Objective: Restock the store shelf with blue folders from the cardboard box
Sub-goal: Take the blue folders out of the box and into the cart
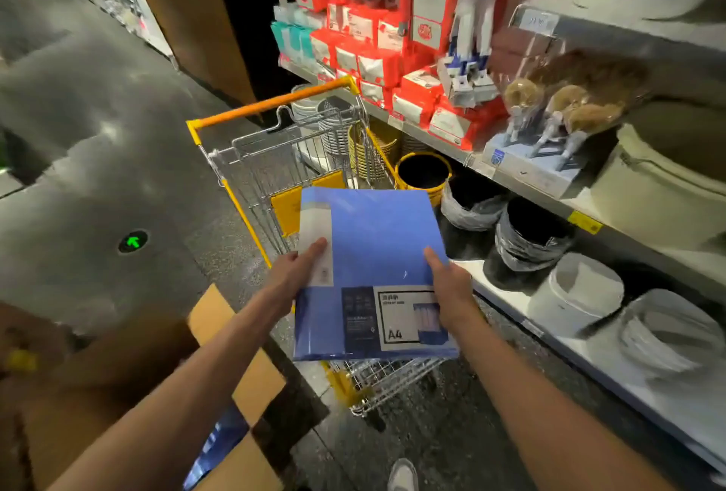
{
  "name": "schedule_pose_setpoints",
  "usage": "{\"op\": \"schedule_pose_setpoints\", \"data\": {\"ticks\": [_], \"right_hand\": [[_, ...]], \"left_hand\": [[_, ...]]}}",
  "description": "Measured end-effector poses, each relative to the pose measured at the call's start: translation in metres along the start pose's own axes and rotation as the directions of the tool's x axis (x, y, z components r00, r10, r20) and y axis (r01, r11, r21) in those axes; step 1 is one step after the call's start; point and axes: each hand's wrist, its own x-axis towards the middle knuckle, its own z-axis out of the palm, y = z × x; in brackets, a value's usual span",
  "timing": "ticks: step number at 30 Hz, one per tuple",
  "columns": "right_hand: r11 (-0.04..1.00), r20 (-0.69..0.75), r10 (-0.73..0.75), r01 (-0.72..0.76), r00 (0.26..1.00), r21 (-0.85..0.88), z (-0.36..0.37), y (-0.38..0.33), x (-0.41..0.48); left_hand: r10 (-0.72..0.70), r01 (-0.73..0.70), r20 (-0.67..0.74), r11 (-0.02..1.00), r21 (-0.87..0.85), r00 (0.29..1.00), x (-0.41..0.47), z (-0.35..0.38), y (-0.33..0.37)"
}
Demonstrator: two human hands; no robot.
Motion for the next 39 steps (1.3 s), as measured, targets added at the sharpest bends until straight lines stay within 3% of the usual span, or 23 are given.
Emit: {"op": "schedule_pose_setpoints", "data": {"ticks": [5, 8, 15, 21, 24, 29, 39], "right_hand": [[0.988, -0.009, -0.063, 0.061, 0.998, -0.139, 0.002, -0.002, 0.026], [0.971, -0.02, -0.088, 0.081, 0.996, -0.223, 0.017, -0.003, 0.049], [0.888, 0.082, 0.071, -0.026, 0.994, -0.458, 0.081, -0.001, 0.118], [0.878, 0.01, 0.105, -0.088, 0.994, -0.47, 0.139, 0.002, 0.177], [0.83, 0.002, 0.15, -0.125, 0.989, -0.543, 0.155, 0.002, 0.195], [0.758, 0.014, 0.243, -0.181, 0.97, -0.627, 0.162, 0.021, 0.211], [0.73, 0.042, 0.335, -0.231, 0.941, -0.643, 0.161, 0.054, 0.246]], "left_hand": [[-0.083, 0.083, -0.008, 0.996, -0.023, 0.997, 0.029, 0.025, -0.003], [-0.141, 0.137, -0.099, 0.99, -0.046, 0.985, 0.06, 0.025, -0.01], [-0.088, 0.075, -0.279, 0.996, -0.056, 0.956, 0.152, 0.024, -0.024], [-0.166, 0.193, -0.32, 0.98, 0.053, 0.933, 0.25, 0.044, -0.04], [-0.208, 0.231, -0.315, 0.972, 0.038, 0.926, 0.277, 0.056, -0.042], [-0.298, 0.306, -0.172, 0.952, 0.02, 0.939, 0.321, 0.081, -0.074], [-0.418, 0.441, -0.219, 0.895, 0.066, 0.882, 0.38, 0.128, -0.114]]}}
